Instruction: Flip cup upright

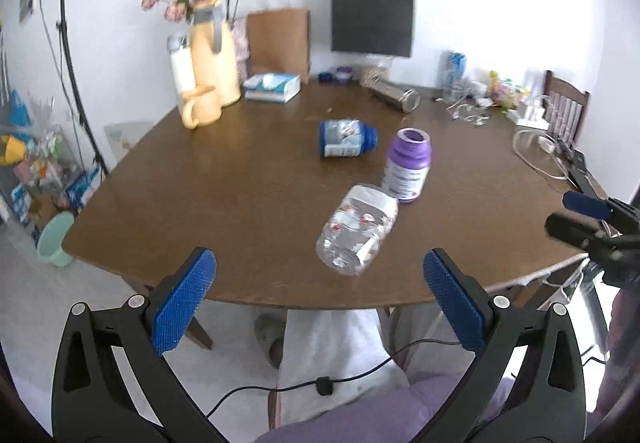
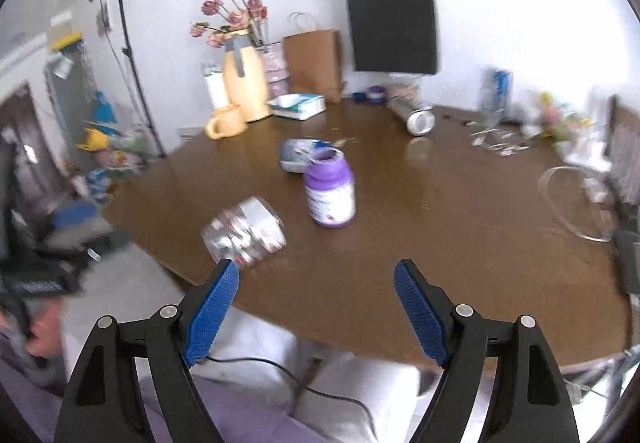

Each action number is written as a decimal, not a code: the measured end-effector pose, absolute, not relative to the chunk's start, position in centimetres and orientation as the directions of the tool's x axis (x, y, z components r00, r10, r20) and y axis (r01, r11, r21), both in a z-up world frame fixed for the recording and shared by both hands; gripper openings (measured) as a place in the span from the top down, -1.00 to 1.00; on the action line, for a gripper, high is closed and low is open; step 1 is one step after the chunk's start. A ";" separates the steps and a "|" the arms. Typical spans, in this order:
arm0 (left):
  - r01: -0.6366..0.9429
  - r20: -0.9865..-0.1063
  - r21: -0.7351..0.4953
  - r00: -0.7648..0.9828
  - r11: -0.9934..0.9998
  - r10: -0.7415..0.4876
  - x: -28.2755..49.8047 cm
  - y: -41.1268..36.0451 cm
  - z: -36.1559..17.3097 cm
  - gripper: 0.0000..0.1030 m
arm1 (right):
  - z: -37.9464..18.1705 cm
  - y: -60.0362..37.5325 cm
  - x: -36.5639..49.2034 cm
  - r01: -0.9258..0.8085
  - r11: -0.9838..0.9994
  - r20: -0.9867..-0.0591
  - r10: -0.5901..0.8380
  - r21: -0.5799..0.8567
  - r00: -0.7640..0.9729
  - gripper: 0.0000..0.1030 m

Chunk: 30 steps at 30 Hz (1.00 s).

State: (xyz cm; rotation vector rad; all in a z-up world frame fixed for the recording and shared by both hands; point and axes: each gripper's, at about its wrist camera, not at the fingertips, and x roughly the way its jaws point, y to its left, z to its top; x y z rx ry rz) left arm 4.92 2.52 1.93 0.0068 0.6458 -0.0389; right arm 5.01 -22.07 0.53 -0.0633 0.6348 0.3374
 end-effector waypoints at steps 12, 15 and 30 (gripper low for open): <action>-0.058 -0.601 -0.052 0.799 0.997 0.015 1.7 3.0 -0.6 -1.00 | -3.2 -19.4 2.3 -0.322 0.938 -0.618 0.330 0.130 0.714 -0.64; -0.044 -0.613 -0.055 0.790 0.998 0.001 1.9 2.5 -1.0 -1.00 | -3.7 -19.1 2.4 -0.320 0.940 -0.628 0.322 0.121 0.708 -0.64; -0.016 -0.619 -0.018 0.786 1.000 0.001 1.2 1.0 -1.5 -1.00 | -3.4 -19.5 1.8 -0.304 0.944 -0.593 0.317 0.125 0.740 -0.64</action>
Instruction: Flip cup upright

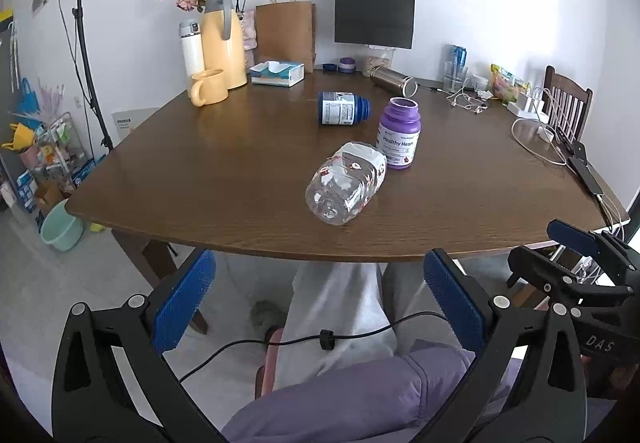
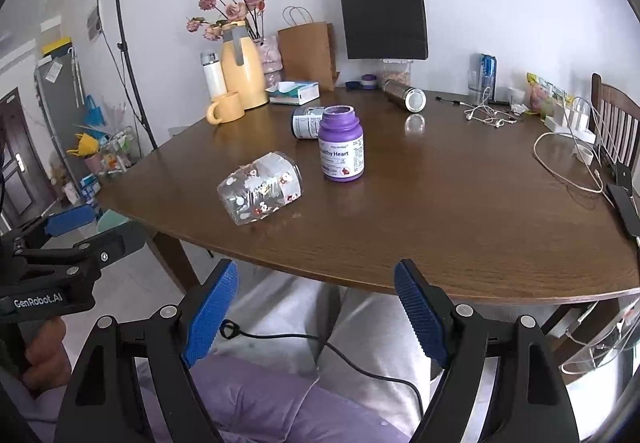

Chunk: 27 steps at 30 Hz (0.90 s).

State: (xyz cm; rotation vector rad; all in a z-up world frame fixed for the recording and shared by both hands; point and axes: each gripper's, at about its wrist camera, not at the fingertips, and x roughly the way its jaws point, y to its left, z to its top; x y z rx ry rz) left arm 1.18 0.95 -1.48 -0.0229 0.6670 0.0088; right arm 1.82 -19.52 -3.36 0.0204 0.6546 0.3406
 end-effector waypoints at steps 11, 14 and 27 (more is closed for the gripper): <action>-0.012 -0.608 -0.004 0.794 1.000 0.007 1.0 0.7 -1.2 -1.00 | -3.0 -19.6 1.6 -0.300 0.946 -0.573 0.313 0.121 0.757 -0.64; -0.011 -0.607 -0.005 0.794 1.000 0.006 0.9 0.7 -1.2 -1.00 | -3.0 -19.6 1.6 -0.300 0.946 -0.572 0.313 0.120 0.758 -0.64; -0.010 -0.602 0.002 0.799 1.000 0.009 0.8 0.8 -1.1 -1.00 | -2.6 -19.8 1.4 -0.297 0.947 -0.561 0.311 0.118 0.768 -0.64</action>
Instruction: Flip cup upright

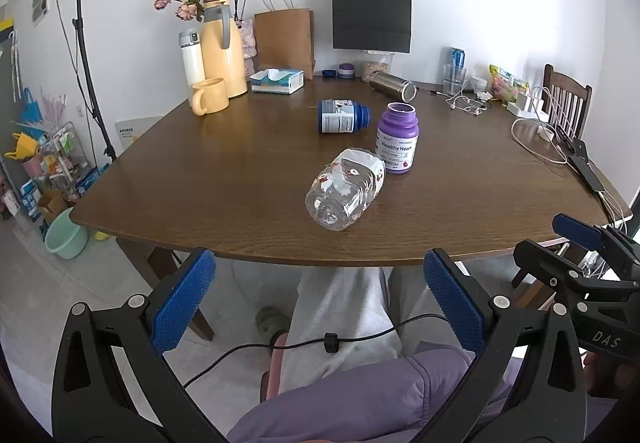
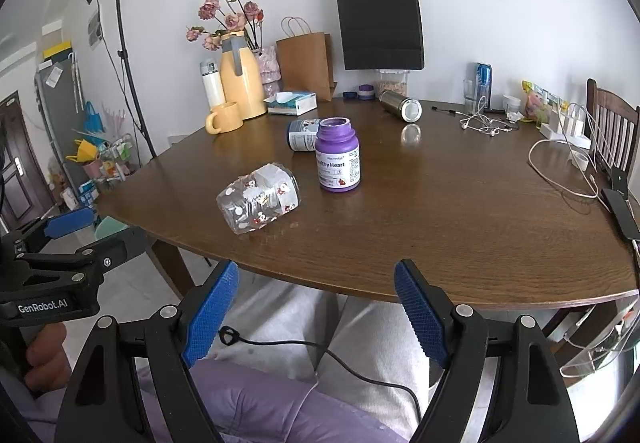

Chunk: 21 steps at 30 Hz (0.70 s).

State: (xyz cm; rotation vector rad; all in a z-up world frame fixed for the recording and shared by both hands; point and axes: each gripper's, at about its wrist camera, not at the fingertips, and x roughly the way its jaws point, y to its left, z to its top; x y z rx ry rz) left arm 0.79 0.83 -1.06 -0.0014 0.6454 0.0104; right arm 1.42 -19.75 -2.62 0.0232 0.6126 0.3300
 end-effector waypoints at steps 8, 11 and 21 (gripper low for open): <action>-0.008 -0.603 0.003 0.798 1.000 0.008 0.7 0.7 -0.8 -1.00 | -2.5 -19.8 1.3 -0.299 0.947 -0.552 0.312 0.117 0.773 -0.64; -0.002 -0.597 0.008 0.802 1.000 0.006 0.7 0.5 -0.8 -1.00 | -2.4 -20.0 1.3 -0.293 0.949 -0.547 0.309 0.120 0.778 -0.64; -0.016 -0.595 0.008 0.803 1.000 0.018 0.9 1.0 -0.9 -1.00 | -2.5 -19.7 1.2 -0.304 0.945 -0.548 0.318 0.119 0.774 -0.64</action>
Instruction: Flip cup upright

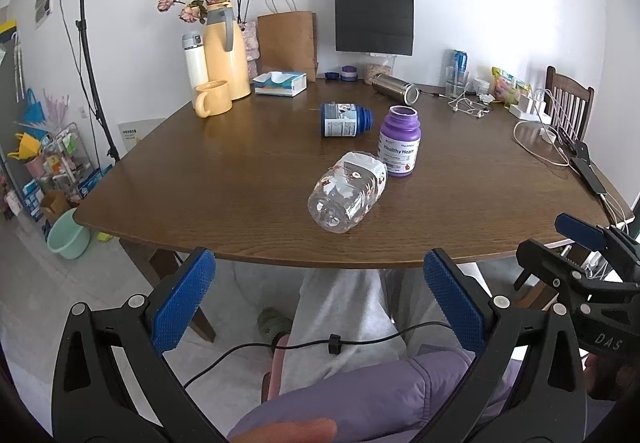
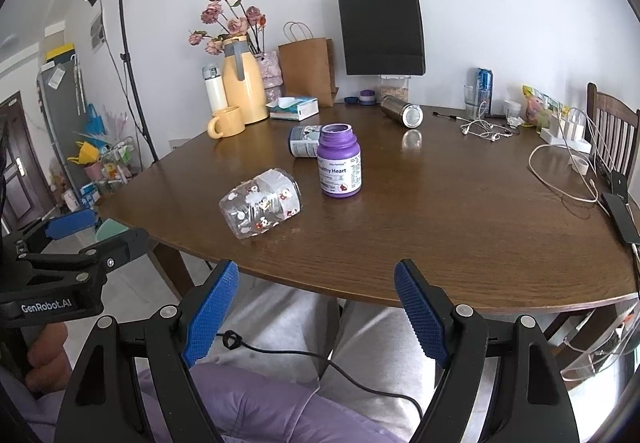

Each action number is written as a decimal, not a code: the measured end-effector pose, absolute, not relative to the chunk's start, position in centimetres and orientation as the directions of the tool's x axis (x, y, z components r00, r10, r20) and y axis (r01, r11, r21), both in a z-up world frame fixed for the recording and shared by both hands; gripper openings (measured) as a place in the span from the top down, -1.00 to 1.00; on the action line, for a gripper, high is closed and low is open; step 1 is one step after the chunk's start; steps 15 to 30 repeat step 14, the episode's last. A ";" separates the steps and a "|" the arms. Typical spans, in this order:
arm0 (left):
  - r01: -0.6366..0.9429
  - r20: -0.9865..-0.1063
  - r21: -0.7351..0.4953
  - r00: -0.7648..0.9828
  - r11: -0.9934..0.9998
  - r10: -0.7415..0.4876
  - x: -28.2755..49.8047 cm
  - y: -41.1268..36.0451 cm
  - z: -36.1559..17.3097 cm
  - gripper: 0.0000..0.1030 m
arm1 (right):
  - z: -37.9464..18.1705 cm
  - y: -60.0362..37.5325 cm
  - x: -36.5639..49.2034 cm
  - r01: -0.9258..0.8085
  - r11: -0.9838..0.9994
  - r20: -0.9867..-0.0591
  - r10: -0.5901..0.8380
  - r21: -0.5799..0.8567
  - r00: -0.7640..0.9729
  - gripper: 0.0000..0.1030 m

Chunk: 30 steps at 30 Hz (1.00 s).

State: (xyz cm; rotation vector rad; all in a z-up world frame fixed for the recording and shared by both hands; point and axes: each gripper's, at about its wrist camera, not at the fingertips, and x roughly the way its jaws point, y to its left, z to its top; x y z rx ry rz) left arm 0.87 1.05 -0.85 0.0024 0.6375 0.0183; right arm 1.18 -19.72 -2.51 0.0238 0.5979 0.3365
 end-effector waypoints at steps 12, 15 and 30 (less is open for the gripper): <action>-0.011 -0.599 0.009 0.800 1.000 0.014 1.0 0.9 -1.0 -1.00 | -2.6 -19.8 1.3 -0.303 0.945 -0.552 0.320 0.125 0.770 -0.64; -0.009 -0.601 0.008 0.799 1.000 0.012 1.1 0.9 -1.1 -1.00 | -2.8 -19.9 1.4 -0.304 0.944 -0.553 0.321 0.125 0.769 -0.64; -0.009 -0.601 0.008 0.799 1.000 0.012 1.1 0.9 -1.1 -1.00 | -2.8 -19.9 1.4 -0.304 0.944 -0.553 0.321 0.125 0.769 -0.64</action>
